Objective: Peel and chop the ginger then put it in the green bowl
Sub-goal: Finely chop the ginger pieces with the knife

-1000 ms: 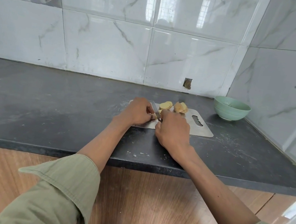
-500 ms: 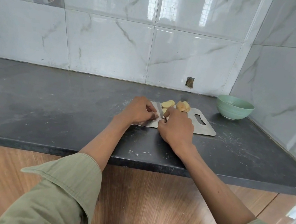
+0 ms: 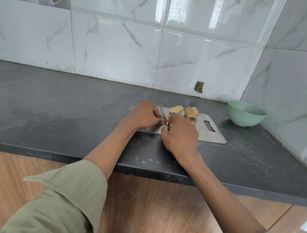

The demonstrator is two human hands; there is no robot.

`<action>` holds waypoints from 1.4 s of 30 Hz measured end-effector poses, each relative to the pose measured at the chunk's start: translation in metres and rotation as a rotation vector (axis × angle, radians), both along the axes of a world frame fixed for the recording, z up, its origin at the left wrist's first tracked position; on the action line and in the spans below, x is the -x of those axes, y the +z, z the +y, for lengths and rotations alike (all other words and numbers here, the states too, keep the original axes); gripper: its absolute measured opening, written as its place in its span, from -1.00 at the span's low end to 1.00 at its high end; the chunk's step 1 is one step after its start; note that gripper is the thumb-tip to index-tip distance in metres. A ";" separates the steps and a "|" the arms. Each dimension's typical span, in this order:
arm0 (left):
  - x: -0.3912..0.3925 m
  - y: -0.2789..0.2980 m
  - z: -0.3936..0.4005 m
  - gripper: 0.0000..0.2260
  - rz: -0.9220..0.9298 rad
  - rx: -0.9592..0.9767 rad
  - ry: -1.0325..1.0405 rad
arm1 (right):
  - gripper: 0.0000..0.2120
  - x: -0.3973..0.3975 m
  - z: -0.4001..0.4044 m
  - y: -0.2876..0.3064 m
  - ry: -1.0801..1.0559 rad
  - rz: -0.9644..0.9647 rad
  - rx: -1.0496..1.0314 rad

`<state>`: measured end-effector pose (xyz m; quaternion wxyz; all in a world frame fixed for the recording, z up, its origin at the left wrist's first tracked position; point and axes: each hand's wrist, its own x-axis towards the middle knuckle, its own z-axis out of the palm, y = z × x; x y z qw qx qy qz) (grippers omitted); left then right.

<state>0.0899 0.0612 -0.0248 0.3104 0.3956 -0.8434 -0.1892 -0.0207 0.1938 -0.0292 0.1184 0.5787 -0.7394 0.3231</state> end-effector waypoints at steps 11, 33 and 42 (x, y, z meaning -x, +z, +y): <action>-0.001 0.002 0.000 -0.95 0.010 -0.011 -0.024 | -0.88 0.001 -0.008 0.007 0.039 0.016 -0.080; -0.007 0.001 0.000 -0.92 0.051 0.006 -0.012 | -0.88 -0.005 -0.002 0.000 0.032 -0.005 -0.032; -0.005 0.003 0.004 -0.93 0.058 -0.001 -0.024 | -0.89 -0.007 -0.008 0.008 0.041 0.034 -0.096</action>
